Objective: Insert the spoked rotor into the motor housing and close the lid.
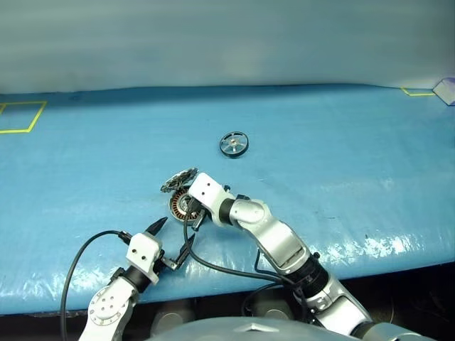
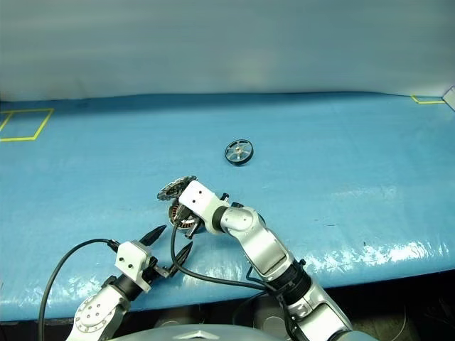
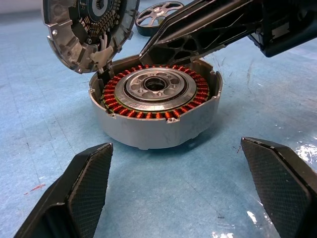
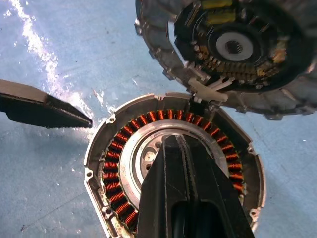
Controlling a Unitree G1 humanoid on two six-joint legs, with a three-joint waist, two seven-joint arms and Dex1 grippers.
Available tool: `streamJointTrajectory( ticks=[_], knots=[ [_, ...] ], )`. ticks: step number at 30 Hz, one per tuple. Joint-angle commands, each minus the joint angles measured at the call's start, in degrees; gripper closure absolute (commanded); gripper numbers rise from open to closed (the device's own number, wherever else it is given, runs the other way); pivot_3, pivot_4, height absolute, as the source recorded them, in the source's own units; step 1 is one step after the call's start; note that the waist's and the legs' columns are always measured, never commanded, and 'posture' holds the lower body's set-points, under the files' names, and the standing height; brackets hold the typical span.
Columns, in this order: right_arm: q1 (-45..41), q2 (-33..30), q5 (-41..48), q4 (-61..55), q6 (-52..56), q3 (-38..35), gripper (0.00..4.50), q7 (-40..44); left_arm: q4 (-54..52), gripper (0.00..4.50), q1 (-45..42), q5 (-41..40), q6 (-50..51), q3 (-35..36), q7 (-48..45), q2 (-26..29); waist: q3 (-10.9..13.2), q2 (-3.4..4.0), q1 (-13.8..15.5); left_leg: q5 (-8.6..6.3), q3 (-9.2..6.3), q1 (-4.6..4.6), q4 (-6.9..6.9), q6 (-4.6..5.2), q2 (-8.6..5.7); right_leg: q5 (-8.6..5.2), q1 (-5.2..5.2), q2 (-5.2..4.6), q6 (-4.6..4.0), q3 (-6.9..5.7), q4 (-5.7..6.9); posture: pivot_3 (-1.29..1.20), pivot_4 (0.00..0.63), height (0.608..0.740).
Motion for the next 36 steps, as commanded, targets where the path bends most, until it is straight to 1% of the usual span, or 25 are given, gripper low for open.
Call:
streamJointTrajectory(
  ticks=[1, 6, 11, 17, 22, 24, 26, 28, 30, 32, 34, 36],
  knots=[
    [-0.36, 0.03, -0.51, 2.31, -1.46, 0.29, 4.48, -0.36, -0.09, 0.00, 0.06, -0.27, -0.89, 0.11, 0.07, -0.14, -0.01, 0.00, -0.01, 0.00, 0.01, 0.03, 0.00, 0.00, 0.00, 0.00, 0.02, 0.00, 0.00, 0.01, 0.00, 0.00, 0.150, 0.740],
    [-0.59, 1.00, 0.50, 1.34, -1.11, -1.08, 4.48, -0.54, -0.28, 0.00, 0.31, -0.29, -0.84, 0.07, 0.12, -0.16, 0.00, 0.01, -0.03, -0.01, 0.01, 0.35, -0.03, -0.01, 0.05, -0.03, 0.30, 0.01, -0.04, 0.01, 0.02, 0.00, 0.150, 0.740],
    [-0.33, 0.78, 1.26, -1.46, 1.33, -2.39, 4.48, -0.45, -0.43, 0.00, 0.46, -0.41, -0.76, -0.01, -0.08, -0.09, 0.00, 0.01, 0.00, -0.01, 0.00, 0.34, -0.05, -0.01, 0.09, -0.04, 0.28, -0.05, -0.04, 0.02, 0.01, 0.00, 0.150, 0.740],
    [-0.14, -0.19, 0.00, -1.65, 3.07, -2.22, 4.48, -1.71, -0.47, 0.00, 0.36, -0.54, -0.49, -0.25, -0.39, -0.01, 0.01, 0.02, 0.04, -0.01, 0.00, 0.30, -0.10, 0.00, 0.06, -0.04, 0.24, -0.06, -0.04, 0.01, -0.03, 0.00, 0.150, 0.740],
    [0.54, 0.09, 1.35, -3.90, 4.08, -1.96, 4.48, -1.14, -0.55, 0.00, 0.52, -0.46, -0.44, -0.31, -0.31, -0.06, 0.01, 0.02, 0.05, -0.01, -0.01, 0.31, -0.08, 0.00, 0.09, -0.05, 0.26, -0.08, -0.04, 0.01, -0.02, 0.00, 0.150, 0.740],
    [1.04, 0.70, 4.25, -6.61, 4.70, -4.00, 4.48, 0.33, -0.65, 0.00, 0.66, -0.41, -0.44, -0.31, -0.21, -0.09, 0.01, 0.02, 0.04, -0.02, -0.01, 0.29, -0.10, 0.00, 0.09, -0.05, 0.24, -0.10, -0.05, 0.02, -0.03, 0.00, 0.150, 0.740],
    [1.51, 1.52, 8.95, -10.47, 6.14, -8.10, 4.48, 2.22, -0.70, 0.00, 0.83, -0.38, -0.56, -0.19, 0.02, -0.21, 0.02, 0.03, 0.03, -0.02, -0.04, 0.18, -0.11, 0.01, 0.09, -0.05, 0.15, -0.09, -0.05, 0.01, -0.05, 0.00, 0.150, 0.740],
    [1.49, 0.83, 12.89, -13.83, 7.82, -11.71, 4.48, 4.05, -0.77, 0.00, 1.02, -0.27, -0.61, -0.18, 0.10, -0.18, 0.03, 0.04, 0.03, -0.02, -0.06, -0.02, -0.09, 0.01, 0.09, -0.05, -0.02, -0.08, -0.03, -0.01, -0.05, 0.00, 0.150, 0.740],
    [0.67, -3.09, 15.75, -16.91, 10.34, -15.17, 4.48, 6.60, -0.80, 0.00, 1.18, -0.30, -0.58, -0.08, 0.10, -0.12, 0.03, 0.04, 0.07, -0.01, -0.07, -0.19, -0.04, 0.02, 0.06, -0.02, -0.16, -0.07, 0.01, -0.02, -0.05, 0.00, 0.150, 0.740],
    [-0.56, -8.81, 16.50, -18.59, 11.28, -17.03, 4.48, 8.83, -0.81, 0.00, 1.29, -0.32, -0.54, 0.01, 0.06, -0.02, 0.03, 0.02, 0.22, -0.02, -0.06, -0.20, -0.02, 0.03, 0.04, -0.01, -0.14, -0.11, 0.02, -0.03, -0.07, 0.00, 0.150, 0.740],
    [-2.29, -14.15, 15.61, -17.80, 10.55, -17.83, 4.48, 9.84, -0.70, 0.00, 1.23, -0.37, -0.53, 0.08, -0.06, 0.08, 0.05, 0.04, 0.24, -0.02, -0.03, -0.21, -0.01, 0.04, 0.03, 0.00, -0.13, -0.13, 0.03, -0.02, -0.09, 0.00, 0.150, 0.740],
    [-4.94, -17.50, 14.76, -14.68, 10.64, -18.29, 4.48, 9.47, -0.52, 0.00, 0.99, -0.43, -0.56, 0.10, -0.31, 0.23, 0.06, 0.04, 0.08, -0.02, 0.01, -0.20, -0.01, 0.04, 0.01, -0.01, -0.15, -0.12, 0.03, -0.02, -0.09, 0.00, 0.150, 0.740]
  ],
)
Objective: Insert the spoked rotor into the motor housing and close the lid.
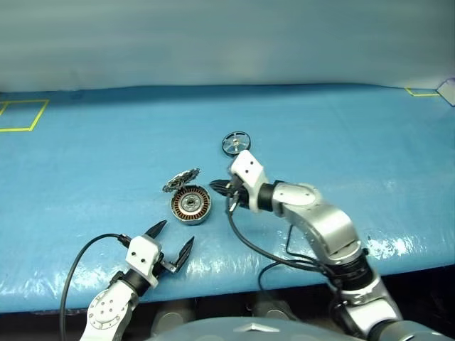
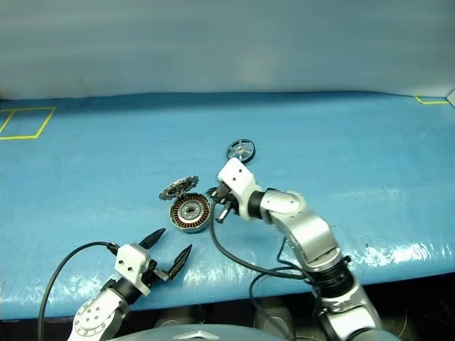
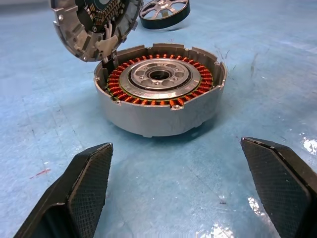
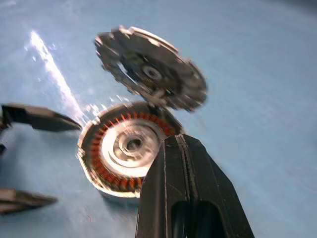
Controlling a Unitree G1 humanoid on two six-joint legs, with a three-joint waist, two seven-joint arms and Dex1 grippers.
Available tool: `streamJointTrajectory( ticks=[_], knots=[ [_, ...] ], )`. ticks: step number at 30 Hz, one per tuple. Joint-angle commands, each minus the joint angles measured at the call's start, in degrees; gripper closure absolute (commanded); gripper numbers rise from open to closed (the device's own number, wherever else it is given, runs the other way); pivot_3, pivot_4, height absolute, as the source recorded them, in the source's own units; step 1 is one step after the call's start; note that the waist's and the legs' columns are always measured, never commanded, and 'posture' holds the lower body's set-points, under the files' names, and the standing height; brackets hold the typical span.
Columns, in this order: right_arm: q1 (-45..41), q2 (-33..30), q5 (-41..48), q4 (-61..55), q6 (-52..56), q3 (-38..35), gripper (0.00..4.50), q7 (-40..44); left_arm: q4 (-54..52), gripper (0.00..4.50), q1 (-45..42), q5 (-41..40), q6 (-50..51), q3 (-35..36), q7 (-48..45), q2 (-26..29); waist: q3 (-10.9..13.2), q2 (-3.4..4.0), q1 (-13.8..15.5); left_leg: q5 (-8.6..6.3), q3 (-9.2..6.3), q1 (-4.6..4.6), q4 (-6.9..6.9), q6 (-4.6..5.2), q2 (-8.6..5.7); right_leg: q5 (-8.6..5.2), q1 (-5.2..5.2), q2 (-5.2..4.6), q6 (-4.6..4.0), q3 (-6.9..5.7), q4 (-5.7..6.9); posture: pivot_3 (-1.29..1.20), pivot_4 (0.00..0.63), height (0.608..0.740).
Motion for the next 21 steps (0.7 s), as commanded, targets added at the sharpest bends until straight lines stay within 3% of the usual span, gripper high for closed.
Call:
streamJointTrajectory(
  ticks=[1, 5, 8, 12, 21],
  knots=[
    [-5.06, -3.68, -1.56, 3.47, -0.28, -1.21, 4.48, 0.12, -0.43, 0.00, -0.33, -0.49, -0.60, 0.07, -0.47, 0.29, 0.01, 0.02, -0.37, 0.00, 0.03, 0.00, -0.01, 0.00, 0.00, -0.01, -0.03, 0.05, -0.01, 0.00, 0.01, 0.00, 0.150, 0.740],
    [-12.62, -6.95, -4.71, 15.06, -2.43, 0.82, 4.48, 0.59, 0.21, 0.00, -1.32, -0.65, -0.61, 0.13, -0.96, 0.52, 0.02, 0.03, -0.33, 0.00, 0.21, 0.01, -0.06, 0.00, 0.03, 0.01, -0.19, 0.11, -0.05, -0.02, 0.10, 0.00, 0.150, 0.740],
    [-19.56, -6.28, -7.28, 25.88, -5.88, 2.01, 3.92, 0.33, 0.60, 0.00, -2.04, -0.71, -0.54, 0.26, -1.25, 0.58, 0.04, 0.04, -0.28, 0.01, 0.28, -0.03, -0.04, 0.01, -0.01, 0.04, -0.19, 0.08, -0.04, 0.01, 0.07, 0.00, 0.150, 0.740],
    [-27.33, -2.54, -9.78, 38.93, -9.84, 1.83, 2.63, -2.04, 0.99, 0.00, -2.71, -0.75, -0.56, 0.47, -1.33, 0.51, 0.05, 0.03, -0.23, -0.01, 0.39, -0.05, -0.03, 0.04, -0.04, 0.12, -0.22, 0.07, 0.02, 0.10, 0.04, 0.00, 0.150, 0.740],
    [-37.33, 6.93, -11.79, 59.59, -16.17, -1.22, 2.63, -7.97, 0.85, 0.00, -2.59, -0.67, -0.71, 0.72, -0.66, -0.01, 0.06, 0.06, -0.22, -0.02, 0.41, -0.08, -0.06, 0.06, -0.04, 0.40, -0.28, 0.08, 0.01, 0.13, 0.04, 0.00, 0.150, 0.740]
  ],
)
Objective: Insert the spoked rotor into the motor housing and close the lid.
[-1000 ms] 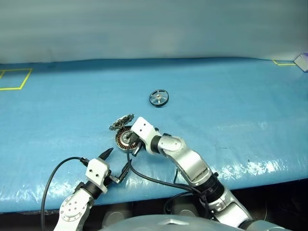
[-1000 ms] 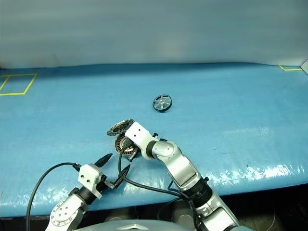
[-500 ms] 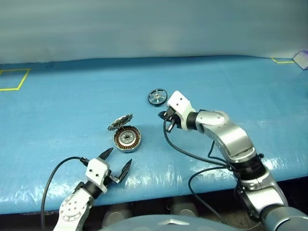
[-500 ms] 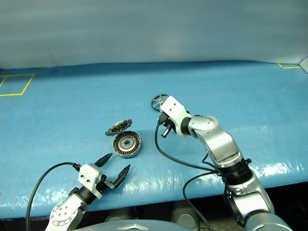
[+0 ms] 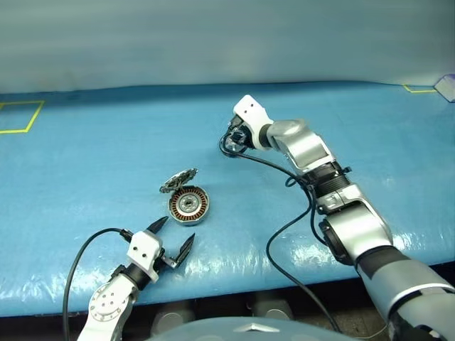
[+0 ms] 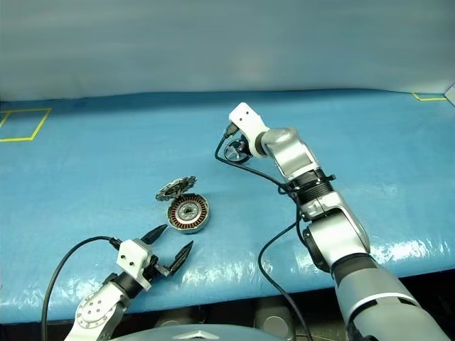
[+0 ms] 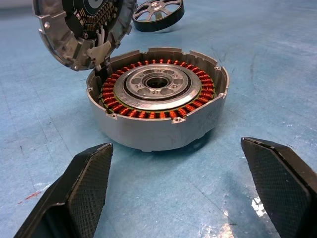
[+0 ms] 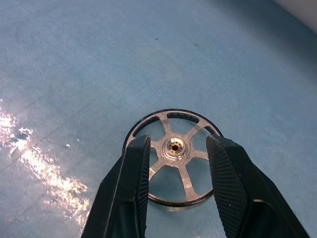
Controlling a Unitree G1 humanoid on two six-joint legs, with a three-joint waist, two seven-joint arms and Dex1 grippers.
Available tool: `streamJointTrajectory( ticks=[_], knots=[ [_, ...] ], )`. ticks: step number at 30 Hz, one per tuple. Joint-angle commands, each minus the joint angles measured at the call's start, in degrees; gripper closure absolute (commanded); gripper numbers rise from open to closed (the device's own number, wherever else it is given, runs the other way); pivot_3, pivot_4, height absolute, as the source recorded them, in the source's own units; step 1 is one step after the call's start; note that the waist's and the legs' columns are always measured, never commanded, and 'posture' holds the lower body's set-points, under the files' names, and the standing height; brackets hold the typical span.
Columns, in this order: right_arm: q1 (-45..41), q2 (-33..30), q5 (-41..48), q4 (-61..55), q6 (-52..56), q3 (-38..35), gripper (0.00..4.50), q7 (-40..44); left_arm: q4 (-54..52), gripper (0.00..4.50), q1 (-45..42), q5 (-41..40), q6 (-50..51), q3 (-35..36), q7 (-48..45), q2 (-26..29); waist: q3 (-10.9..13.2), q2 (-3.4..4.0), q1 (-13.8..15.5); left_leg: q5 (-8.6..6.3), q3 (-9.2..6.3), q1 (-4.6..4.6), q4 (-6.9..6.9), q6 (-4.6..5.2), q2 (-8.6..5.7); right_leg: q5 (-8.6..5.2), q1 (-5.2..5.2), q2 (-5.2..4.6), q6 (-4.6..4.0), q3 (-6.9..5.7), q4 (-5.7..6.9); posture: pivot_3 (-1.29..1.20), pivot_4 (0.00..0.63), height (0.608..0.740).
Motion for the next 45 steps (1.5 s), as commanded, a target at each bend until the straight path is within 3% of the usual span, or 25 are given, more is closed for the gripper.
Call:
streamJointTrajectory(
  ticks=[1, 13, 16, 18, 45],
  knots=[
    [-2.10, 2.26, -0.55, 3.39, -2.69, -2.62, 2.63, -2.81, -1.06, 0.00, 0.43, -0.60, -0.72, 0.57, 0.55, -0.32, 0.00, 0.00, 0.05, 0.00, -0.01, 0.00, 0.00, 0.00, -0.01, 0.02, 0.00, 0.00, -0.04, 0.00, 0.00, 0.00, 0.150, 0.740],
    [1.12, 6.78, -2.60, 6.11, -4.71, -4.85, 2.63, -10.48, -1.34, 0.00, 0.69, -0.38, -0.64, 0.07, 1.05, -0.30, 0.03, 0.08, -0.15, 0.00, 0.02, -0.01, 0.01, 0.00, 0.01, 0.05, -0.03, 0.05, -0.07, 0.02, 0.03, 0.00, 0.150, 0.740],
    [1.67, 6.85, -3.10, 5.59, -4.45, -4.96, 2.05, -11.38, -1.28, 0.00, 0.47, -0.35, -0.48, -0.07, 1.00, -0.26, 0.03, 0.08, -0.21, 0.00, 0.03, 0.00, 0.01, 0.00, 0.01, 0.07, -0.03, 0.05, -0.08, 0.02, 0.04, 0.00, 0.150, 0.740],
    [1.85, 6.96, -3.47, 5.62, -4.33, -5.15, 1.43, -12.13, -1.20, 0.00, 0.37, -0.34, -0.47, -0.08, 0.97, -0.23, 0.03, 0.08, -0.27, 0.00, 0.03, 0.00, 0.01, 0.00, 0.01, 0.07, -0.03, 0.06, -0.09, 0.03, 0.05, 0.00, 0.150, 0.740],
    [3.63, 10.32, -4.14, 11.76, -6.39, -8.44, 1.43, -15.53, -1.24, 0.00, 0.81, -0.15, -0.80, 0.00, 1.15, -0.15, 0.01, 0.12, -1.26, 0.01, 0.07, 0.07, 0.04, 0.01, 0.03, 0.10, 0.00, 0.08, -0.06, 0.06, 0.09, 0.00, 0.150, 0.740]
  ],
)
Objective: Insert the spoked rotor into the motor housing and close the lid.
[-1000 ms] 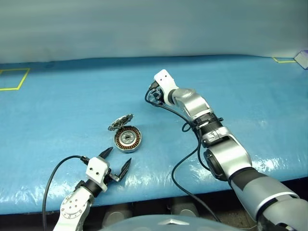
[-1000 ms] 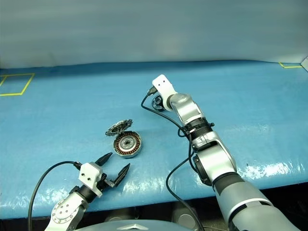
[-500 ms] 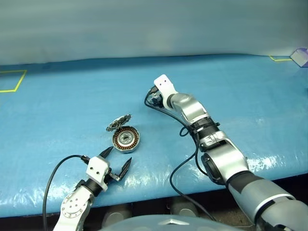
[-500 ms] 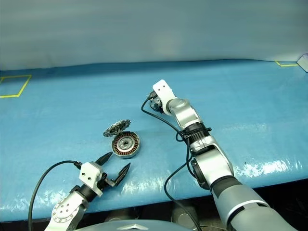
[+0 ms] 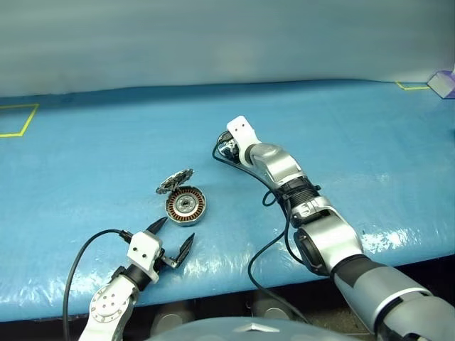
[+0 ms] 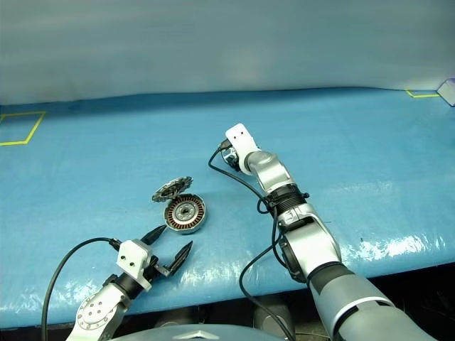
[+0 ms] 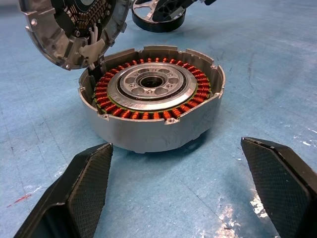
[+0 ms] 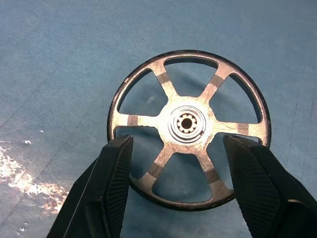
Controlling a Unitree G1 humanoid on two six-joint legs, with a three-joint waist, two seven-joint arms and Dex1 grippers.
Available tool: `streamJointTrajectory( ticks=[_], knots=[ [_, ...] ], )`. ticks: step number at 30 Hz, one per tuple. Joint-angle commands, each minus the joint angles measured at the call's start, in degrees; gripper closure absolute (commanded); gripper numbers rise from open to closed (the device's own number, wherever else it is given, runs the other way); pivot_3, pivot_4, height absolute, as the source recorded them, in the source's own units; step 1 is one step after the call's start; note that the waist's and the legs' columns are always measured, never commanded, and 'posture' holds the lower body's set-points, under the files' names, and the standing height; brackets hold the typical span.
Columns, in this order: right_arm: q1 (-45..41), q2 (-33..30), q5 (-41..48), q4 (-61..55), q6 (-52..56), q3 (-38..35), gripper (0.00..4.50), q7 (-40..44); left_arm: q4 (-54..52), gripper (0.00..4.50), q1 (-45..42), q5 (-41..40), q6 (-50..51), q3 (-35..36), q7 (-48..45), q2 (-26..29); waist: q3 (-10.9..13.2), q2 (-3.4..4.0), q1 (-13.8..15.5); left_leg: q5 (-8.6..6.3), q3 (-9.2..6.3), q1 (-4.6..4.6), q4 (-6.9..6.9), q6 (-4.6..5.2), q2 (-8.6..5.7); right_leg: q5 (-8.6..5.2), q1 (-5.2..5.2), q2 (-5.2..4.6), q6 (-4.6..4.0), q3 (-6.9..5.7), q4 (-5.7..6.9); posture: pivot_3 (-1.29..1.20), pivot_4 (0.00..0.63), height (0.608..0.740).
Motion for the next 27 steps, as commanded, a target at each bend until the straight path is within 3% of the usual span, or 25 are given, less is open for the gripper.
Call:
streamJointTrajectory(
  ticks=[1, 5, 8, 12, 20, 24, 27],
  knots=[
    [-0.66, 0.00, 0.21, 0.79, -0.92, -1.63, 1.43, -1.09, -1.27, 0.00, 0.32, -0.27, -0.79, 0.19, 0.00, 0.05, 0.00, 0.01, 0.00, 0.00, 0.00, 0.01, 0.00, 0.00, 0.00, 0.00, 0.01, 0.00, 0.00, 0.00, 0.00, 0.00, 0.150, 0.740],
    [-0.72, 0.20, 1.22, 1.90, -1.17, -3.79, 1.43, -2.05, -1.38, 0.00, 0.48, -0.36, -0.73, 0.16, -0.05, 0.05, -0.01, 0.01, 0.00, 0.01, 0.00, 0.03, 0.04, 0.01, 0.00, 0.00, 0.07, 0.00, 0.01, 0.00, -0.01, 0.00, 0.150, 0.740],
    [-0.57, 0.44, 1.69, 2.57, -0.86, -4.86, 2.03, -2.41, -1.50, 0.00, 0.58, -0.34, -0.64, 0.17, 0.02, 0.04, -0.01, 0.01, 0.00, 0.01, 0.00, 0.04, 0.05, 0.02, 0.00, -0.02, 0.07, 0.00, 0.04, 0.01, -0.01, 0.00, 0.150, 0.740],
    [-0.37, 0.82, 2.24, 3.71, -0.74, -5.64, 3.30, -2.36, -1.56, 0.00, 0.70, -0.26, -0.68, 0.20, 0.15, 0.00, -0.08, 0.03, -0.05, 0.02, 0.01, 0.10, 0.05, 0.03, 0.01, -0.02, 0.13, 0.01, 0.04, 0.01, -0.01, 0.00, 0.150, 0.740],
    [1.03, 0.94, 2.01, 3.23, -0.66, -5.28, 3.34, -2.25, -1.74, 0.00, 1.08, -0.15, -0.69, 0.19, 0.38, -0.09, -0.08, 0.04, -0.06, 0.02, 0.02, 0.67, -0.01, 0.05, 0.01, -0.28, 0.71, -0.01, -0.10, 0.01, -0.06, 0.00, 0.150, 0.740],
    [4.15, -1.43, -0.16, -5.39, -0.58, -1.53, 3.34, 0.71, -2.01, 0.00, 1.37, -0.12, -0.66, 0.17, 0.42, -0.06, -0.08, 0.05, -0.01, 0.02, 0.01, 0.70, -0.02, 0.05, 0.02, -0.29, 0.74, -0.01, -0.12, 0.00, -0.06, 0.00, 0.150, 0.740],
    [9.64, -7.86, -2.33, -20.73, 0.79, 3.63, 3.34, 7.84, -2.32, 0.00, 1.66, -0.07, -0.68, 0.22, 0.47, 0.01, -0.06, 0.06, 0.49, 0.02, -0.04, 0.66, -0.04, 0.05, 0.00, -0.30, 0.72, -0.03, -0.10, -0.01, -0.10, 0.00, 0.150, 0.740]
  ],
)
